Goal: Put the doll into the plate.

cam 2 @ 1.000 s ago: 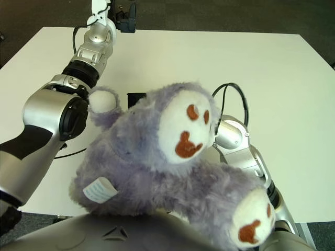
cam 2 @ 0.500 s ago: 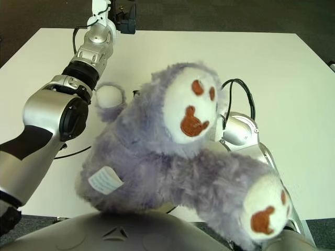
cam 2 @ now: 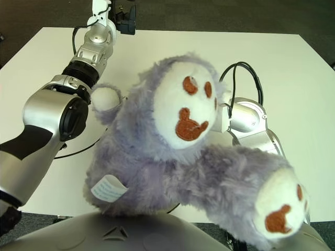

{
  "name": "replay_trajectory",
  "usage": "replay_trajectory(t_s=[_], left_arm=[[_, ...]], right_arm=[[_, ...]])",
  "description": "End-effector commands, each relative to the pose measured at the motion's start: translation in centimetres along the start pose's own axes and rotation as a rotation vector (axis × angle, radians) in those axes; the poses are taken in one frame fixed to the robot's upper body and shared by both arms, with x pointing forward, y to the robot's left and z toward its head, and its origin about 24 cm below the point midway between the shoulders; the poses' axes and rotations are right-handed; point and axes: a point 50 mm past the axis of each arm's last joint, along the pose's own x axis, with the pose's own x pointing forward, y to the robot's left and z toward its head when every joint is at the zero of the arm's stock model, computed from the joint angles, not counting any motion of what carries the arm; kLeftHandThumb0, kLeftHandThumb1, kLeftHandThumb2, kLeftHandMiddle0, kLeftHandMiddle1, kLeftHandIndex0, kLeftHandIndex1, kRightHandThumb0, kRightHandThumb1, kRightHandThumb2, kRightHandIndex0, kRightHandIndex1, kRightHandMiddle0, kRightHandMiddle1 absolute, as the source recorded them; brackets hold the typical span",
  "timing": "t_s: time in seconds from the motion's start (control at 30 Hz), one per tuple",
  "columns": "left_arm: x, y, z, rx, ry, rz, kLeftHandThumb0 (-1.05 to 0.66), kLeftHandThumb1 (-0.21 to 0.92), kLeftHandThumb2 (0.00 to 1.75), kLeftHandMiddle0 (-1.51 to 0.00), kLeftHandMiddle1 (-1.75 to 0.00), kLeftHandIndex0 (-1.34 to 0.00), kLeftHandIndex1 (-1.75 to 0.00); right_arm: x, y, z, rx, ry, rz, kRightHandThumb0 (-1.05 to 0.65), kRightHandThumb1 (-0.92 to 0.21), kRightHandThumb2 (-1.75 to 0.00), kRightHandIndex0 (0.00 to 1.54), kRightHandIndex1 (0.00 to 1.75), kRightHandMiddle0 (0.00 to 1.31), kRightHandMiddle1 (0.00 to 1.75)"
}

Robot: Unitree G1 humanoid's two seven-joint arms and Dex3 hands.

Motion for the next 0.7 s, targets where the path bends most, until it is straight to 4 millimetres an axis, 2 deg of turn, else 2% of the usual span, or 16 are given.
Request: replay_trajectory(t_s=[0.0, 0.5, 0.53, 0.57, 0.63, 0.67], left_arm=[[0.0, 0.2, -0.2, 0.016, 0.006, 0.009, -0.01, 0.12, 1.53, -0.75, -1.75, -0.55, -1.7], [0.1, 0.4, -0.1, 0.013, 0.014, 0.015, -0.01, 0.17, 1.48, -0.71, -1.75, -0.5, -1.71], [0.1, 0.4, -0.1, 0.014, 0.015, 0.017, -0.01, 0.18, 1.47, -0.71, -1.75, -0.5, -1.7], [0.1, 0.4, -0.1, 0.015, 0.017, 0.019, -0.01, 0.19, 1.46, -0.71, -1.75, -0.5, -1.7], [0.1, 0.5, 0.0, 0.015, 0.019, 0.021, -0.01, 0.2, 1.44, -0.7, -1.75, -0.49, -1.69], [0.2, 0.5, 0.0, 0.015, 0.02, 0.021, -0.01, 0.2, 1.43, -0.7, -1.75, -0.49, -1.68]], right_arm=[[0.0, -0.3, 0.3, -0.022, -0.018, 0.009, 0.0, -0.01, -1.55, 0.81, 1.75, 0.82, 1.39], [0.2, -0.4, 0.1, -0.022, -0.019, 0.009, 0.0, -0.01, -1.55, 0.81, 1.75, 0.82, 1.39], [-0.6, -1.0, 0.8, -0.16, 0.037, -0.03, 0.0, -0.01, -1.55, 0.81, 1.75, 0.82, 1.39], [-1.3, -1.4, 1.4, -0.265, 0.077, -0.057, 0.15, -0.18, -1.36, 0.71, 1.71, 0.53, 1.37], [-1.7, -1.8, 1.8, -0.372, 0.117, -0.079, 0.27, -0.36, -1.14, 0.62, 1.66, 0.27, 1.36], [-1.7, -1.9, 1.6, -0.372, 0.12, -0.077, 0.29, -0.41, -1.08, 0.59, 1.64, 0.22, 1.36]])
